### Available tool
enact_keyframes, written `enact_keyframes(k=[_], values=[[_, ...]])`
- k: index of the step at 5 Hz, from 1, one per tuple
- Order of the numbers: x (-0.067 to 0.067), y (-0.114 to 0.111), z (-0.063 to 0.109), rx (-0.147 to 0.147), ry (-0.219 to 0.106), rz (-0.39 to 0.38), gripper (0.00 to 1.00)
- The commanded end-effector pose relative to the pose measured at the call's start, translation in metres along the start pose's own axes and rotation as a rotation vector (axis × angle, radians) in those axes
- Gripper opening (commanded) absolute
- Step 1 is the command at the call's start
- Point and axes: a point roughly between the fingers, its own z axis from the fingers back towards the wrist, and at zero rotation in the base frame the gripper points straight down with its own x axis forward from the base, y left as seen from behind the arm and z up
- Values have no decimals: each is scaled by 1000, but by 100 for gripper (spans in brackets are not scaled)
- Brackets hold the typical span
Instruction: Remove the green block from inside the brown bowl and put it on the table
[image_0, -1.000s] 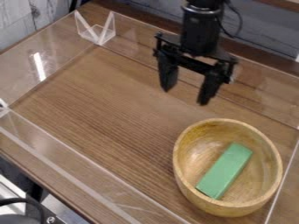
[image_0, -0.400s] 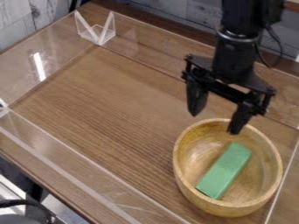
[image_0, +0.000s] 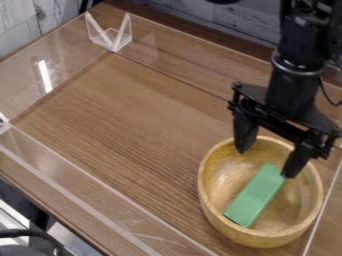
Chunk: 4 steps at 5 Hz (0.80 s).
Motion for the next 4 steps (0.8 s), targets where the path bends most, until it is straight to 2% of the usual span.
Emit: enact_keyframes(k=[1, 4], values=[[3, -8, 12, -23, -71, -23, 100], [5, -16, -6, -34, -98, -42, 100]])
